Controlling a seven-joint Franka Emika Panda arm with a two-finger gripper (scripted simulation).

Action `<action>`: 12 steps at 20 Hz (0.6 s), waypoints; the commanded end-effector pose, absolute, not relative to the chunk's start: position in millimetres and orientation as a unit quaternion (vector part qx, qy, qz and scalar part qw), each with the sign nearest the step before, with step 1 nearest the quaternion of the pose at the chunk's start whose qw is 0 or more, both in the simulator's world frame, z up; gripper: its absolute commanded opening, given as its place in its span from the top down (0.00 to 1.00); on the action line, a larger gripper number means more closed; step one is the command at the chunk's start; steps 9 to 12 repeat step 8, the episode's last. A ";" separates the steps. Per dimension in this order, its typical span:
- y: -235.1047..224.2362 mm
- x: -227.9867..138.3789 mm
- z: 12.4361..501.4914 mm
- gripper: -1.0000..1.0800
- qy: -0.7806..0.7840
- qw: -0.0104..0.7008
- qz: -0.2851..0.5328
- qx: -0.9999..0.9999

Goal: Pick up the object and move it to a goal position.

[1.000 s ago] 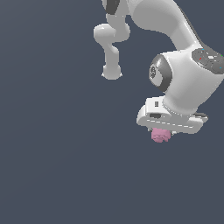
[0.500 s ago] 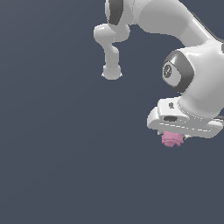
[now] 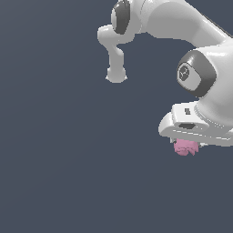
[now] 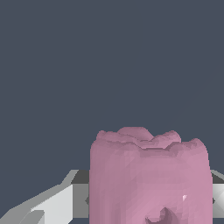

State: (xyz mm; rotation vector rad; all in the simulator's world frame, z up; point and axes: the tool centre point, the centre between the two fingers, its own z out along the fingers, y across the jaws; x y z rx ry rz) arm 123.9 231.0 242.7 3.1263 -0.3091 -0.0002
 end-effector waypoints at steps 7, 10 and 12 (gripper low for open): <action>234.3 127.8 245.7 1.00 -0.098 0.000 0.000 0.995; 234.3 127.9 245.7 1.00 -0.098 0.000 0.000 0.995; 234.3 127.9 245.7 1.00 -0.098 0.000 0.000 0.995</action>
